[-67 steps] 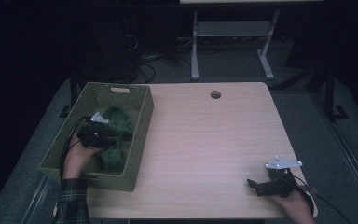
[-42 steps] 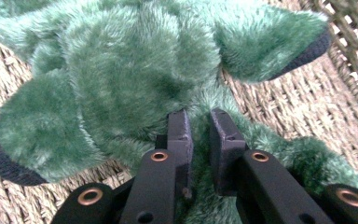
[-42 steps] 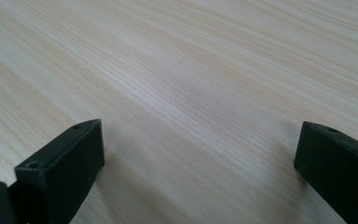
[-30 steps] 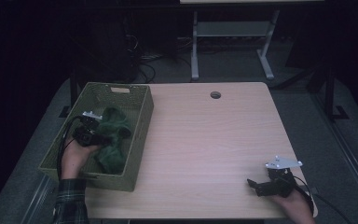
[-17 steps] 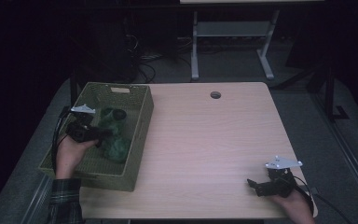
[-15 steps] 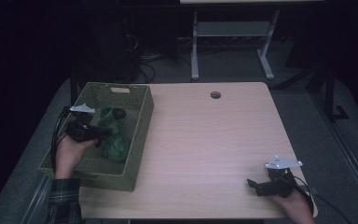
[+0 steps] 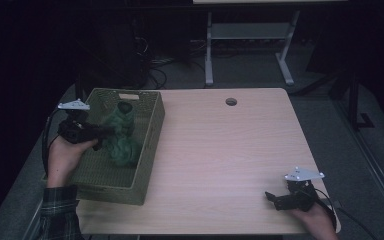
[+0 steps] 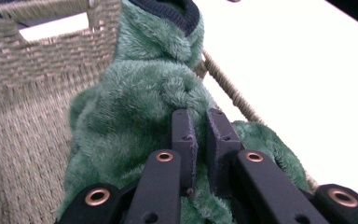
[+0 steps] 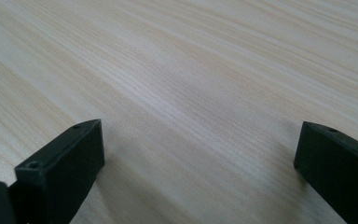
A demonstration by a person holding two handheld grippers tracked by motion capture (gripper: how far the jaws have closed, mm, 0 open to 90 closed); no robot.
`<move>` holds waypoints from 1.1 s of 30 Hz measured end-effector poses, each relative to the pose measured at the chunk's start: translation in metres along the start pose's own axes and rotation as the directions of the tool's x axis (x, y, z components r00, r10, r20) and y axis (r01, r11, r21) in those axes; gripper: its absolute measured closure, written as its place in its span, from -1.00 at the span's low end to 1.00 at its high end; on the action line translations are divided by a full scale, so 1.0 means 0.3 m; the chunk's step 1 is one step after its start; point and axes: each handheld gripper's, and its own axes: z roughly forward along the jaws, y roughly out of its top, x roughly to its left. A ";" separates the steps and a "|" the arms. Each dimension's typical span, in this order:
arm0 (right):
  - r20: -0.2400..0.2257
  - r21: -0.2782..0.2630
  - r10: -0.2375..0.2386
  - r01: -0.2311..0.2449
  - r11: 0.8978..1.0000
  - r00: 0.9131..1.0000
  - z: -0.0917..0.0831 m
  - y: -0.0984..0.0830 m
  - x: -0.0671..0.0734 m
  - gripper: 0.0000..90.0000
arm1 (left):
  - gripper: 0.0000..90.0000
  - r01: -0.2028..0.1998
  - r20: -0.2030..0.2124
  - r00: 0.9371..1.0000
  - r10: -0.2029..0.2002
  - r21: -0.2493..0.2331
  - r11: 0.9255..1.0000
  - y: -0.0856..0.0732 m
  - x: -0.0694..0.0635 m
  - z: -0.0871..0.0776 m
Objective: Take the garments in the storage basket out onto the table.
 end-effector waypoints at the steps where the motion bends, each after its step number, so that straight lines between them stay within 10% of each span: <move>1: 0.000 0.000 0.000 0.000 1.000 1.000 0.000 0.000 0.000 -0.98 | 0.85 -0.002 0.003 1.000 0.002 -0.006 1.000 0.006 -0.002 -0.006; 33: 0.000 0.000 0.000 0.000 1.000 1.000 0.000 0.000 0.000 -0.98 | 0.85 -0.128 0.118 0.981 0.152 -0.195 0.972 0.261 -0.214 -0.064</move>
